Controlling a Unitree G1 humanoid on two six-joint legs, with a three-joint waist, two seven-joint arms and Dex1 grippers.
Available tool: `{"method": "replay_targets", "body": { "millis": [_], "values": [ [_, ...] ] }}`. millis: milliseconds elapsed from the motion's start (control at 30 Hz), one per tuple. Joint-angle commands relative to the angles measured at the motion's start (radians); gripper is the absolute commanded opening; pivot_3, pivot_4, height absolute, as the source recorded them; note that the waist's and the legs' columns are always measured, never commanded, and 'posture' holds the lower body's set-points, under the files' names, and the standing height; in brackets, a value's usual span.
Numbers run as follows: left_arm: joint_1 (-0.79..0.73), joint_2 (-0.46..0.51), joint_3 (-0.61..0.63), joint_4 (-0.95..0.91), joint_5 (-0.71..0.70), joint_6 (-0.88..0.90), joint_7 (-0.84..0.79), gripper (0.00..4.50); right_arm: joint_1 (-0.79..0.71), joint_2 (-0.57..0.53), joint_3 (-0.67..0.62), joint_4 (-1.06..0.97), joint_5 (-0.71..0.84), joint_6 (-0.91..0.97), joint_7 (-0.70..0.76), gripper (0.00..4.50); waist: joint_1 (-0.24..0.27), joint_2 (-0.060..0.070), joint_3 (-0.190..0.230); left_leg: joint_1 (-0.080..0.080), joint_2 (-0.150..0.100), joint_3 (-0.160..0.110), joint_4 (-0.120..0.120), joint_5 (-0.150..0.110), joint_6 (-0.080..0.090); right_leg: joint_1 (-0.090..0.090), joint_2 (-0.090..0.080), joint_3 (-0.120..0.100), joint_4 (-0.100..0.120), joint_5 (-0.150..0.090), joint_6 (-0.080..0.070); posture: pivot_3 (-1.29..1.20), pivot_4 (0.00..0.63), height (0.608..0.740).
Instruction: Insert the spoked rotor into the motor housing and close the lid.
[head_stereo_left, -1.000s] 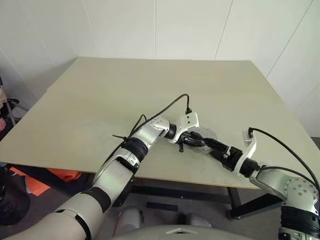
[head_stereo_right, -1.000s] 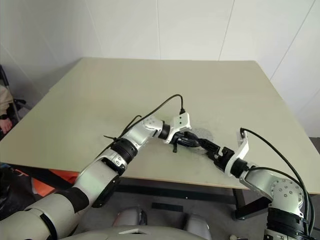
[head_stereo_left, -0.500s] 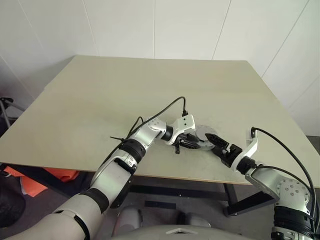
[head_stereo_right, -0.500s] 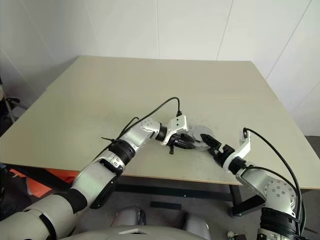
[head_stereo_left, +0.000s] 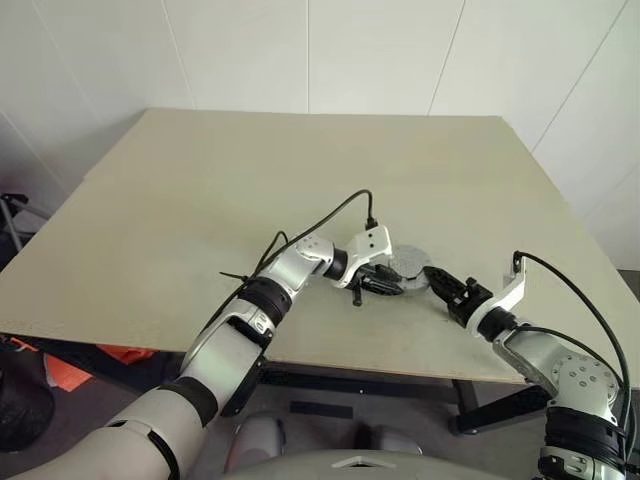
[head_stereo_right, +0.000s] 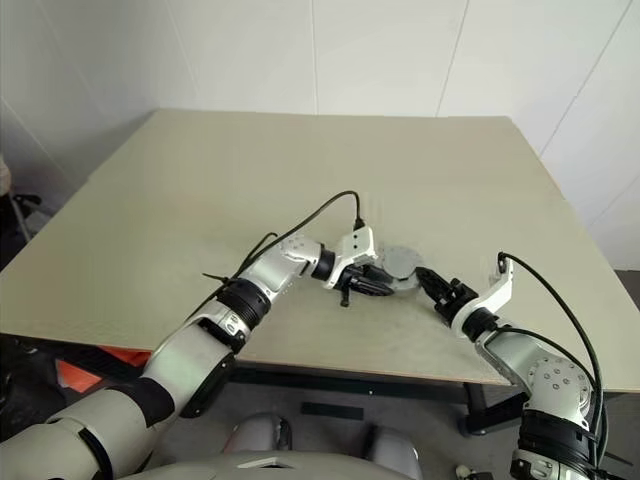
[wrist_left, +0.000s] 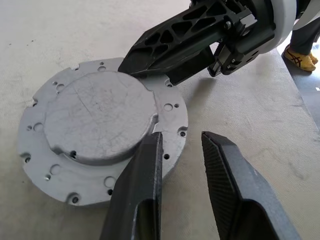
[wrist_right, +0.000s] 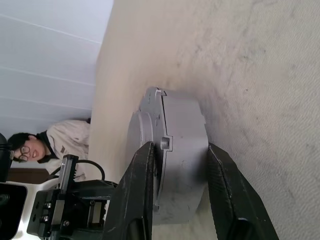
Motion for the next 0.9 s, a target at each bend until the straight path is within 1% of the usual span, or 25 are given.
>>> {"method": "replay_targets", "body": {
  "millis": [33,167,200,233,467,700,900],
  "values": [
    [-0.014,0.001,-0.001,-0.007,0.002,0.013,0.004,1.30,-0.006,0.007,0.016,0.031,-0.032,0.015,-0.038,1.25,0.002,0.003,-0.002,0.001,0.001,0.000,-0.003,0.000,-0.001,0.000,0.001,0.000,0.000,-0.001,-0.003,0.00,0.000,0.740],
    [-0.017,0.007,0.004,-0.004,-0.001,0.015,0.004,1.30,-0.019,0.013,0.019,0.033,-0.027,0.021,-0.038,1.23,0.001,0.005,-0.004,0.000,0.002,0.000,-0.003,0.000,-0.001,-0.002,0.002,-0.001,0.002,-0.004,-0.005,0.00,0.000,0.740],
    [-0.018,0.009,0.005,-0.003,-0.001,0.015,0.005,1.30,-0.021,0.016,0.018,0.034,-0.022,0.022,-0.038,1.22,0.001,0.005,-0.004,0.000,0.002,0.000,-0.003,0.000,-0.002,-0.001,0.002,-0.001,0.002,-0.005,-0.003,0.00,0.000,0.740],
    [-0.018,0.010,0.006,-0.004,-0.002,0.017,0.005,1.30,-0.025,0.018,0.015,0.037,-0.018,0.023,-0.039,1.22,0.000,0.005,-0.004,0.001,0.002,0.000,-0.002,0.000,-0.002,-0.001,0.002,-0.001,0.002,-0.008,0.002,0.00,0.000,0.740],
    [-0.035,0.015,0.045,-0.038,-0.045,0.063,-0.001,1.30,-0.056,0.028,0.020,0.066,-0.024,0.033,-0.055,1.18,-0.003,0.005,-0.003,0.003,0.003,0.000,-0.003,0.001,-0.004,0.000,0.002,-0.001,0.001,-0.009,0.003,0.00,0.000,0.740],
    [-0.138,0.053,0.180,-0.007,-0.139,0.137,0.032,1.30,-0.115,0.051,0.025,0.111,-0.046,0.018,-0.054,1.18,-0.028,0.005,-0.002,-0.001,0.004,0.000,-0.003,0.002,-0.006,-0.005,0.003,-0.001,0.002,-0.008,0.002,0.00,0.000,0.740],
    [-0.214,0.108,0.318,-0.003,-0.253,0.244,0.044,1.30,-0.144,0.064,0.036,0.145,-0.074,0.019,-0.033,1.17,-0.031,0.005,-0.002,0.001,0.006,0.002,-0.003,0.003,-0.008,-0.005,0.005,-0.001,0.003,-0.006,-0.001,0.00,0.000,0.740]
  ]
}}
